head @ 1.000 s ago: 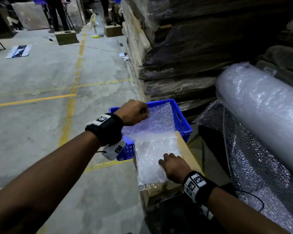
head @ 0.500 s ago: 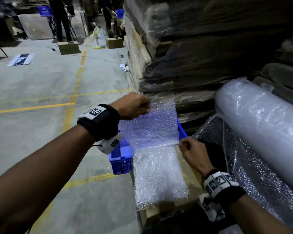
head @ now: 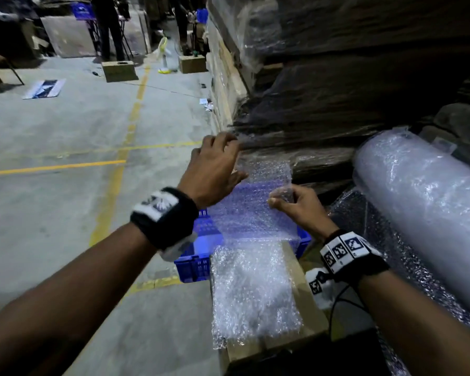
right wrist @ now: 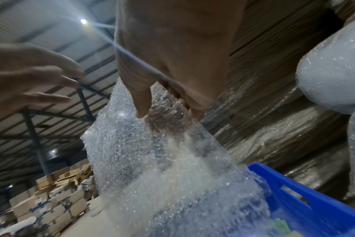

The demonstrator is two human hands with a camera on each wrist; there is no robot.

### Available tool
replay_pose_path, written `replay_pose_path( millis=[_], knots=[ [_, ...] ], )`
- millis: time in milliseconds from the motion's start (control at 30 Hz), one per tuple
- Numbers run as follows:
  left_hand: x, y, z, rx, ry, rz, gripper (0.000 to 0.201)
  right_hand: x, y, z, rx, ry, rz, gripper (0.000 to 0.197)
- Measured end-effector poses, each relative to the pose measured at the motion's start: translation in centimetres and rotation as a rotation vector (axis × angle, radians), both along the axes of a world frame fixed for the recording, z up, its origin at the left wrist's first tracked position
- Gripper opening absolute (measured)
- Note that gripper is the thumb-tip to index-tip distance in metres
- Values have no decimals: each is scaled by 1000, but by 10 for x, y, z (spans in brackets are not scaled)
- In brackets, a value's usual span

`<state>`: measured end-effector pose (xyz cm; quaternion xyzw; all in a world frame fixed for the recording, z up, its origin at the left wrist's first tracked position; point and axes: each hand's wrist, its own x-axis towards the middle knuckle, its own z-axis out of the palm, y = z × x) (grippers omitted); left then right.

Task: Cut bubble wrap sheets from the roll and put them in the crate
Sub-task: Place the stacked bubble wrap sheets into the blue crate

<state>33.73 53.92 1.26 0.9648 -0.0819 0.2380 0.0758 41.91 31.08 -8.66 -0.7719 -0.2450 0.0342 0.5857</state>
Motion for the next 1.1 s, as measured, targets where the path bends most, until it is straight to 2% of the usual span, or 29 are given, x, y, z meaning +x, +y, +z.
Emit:
replay_pose_path(
  millis=[67, 100, 133, 200, 300, 367, 433, 600, 867, 1100],
  knots=[
    [-28, -19, -22, -29, -298, -80, 34, 4, -2, -7, 8, 22, -23, 18],
    [-43, -31, -39, -38, -358, -178, 26, 5, -3, -10, 11, 33, -33, 18],
    [-58, -43, -61, -24, -317, -278, 21, 7, -4, -12, 11, 39, -40, 18],
    [-79, -63, -113, 61, -7, -388, 26, 10, -6, -17, 1, 44, -47, 18],
    [-95, -78, -185, 209, 543, -347, 59, 13, -6, -21, -18, 63, -52, 17],
    [-104, -85, -212, 265, 710, -342, 71, 14, -7, -22, -29, 68, -40, 15],
    [-111, -91, -227, 258, 743, -320, 75, 14, -9, -22, -31, 69, -24, 14],
    [-116, -99, -233, 253, 776, -266, 86, 14, -11, -20, -5, 98, -19, 13],
    [-122, -100, -229, 176, 779, -250, 69, 32, -3, 12, 112, 73, -115, 16],
    [-114, -99, -224, 129, 833, -229, 69, 45, 3, 49, 197, 64, -131, 16]
  ],
)
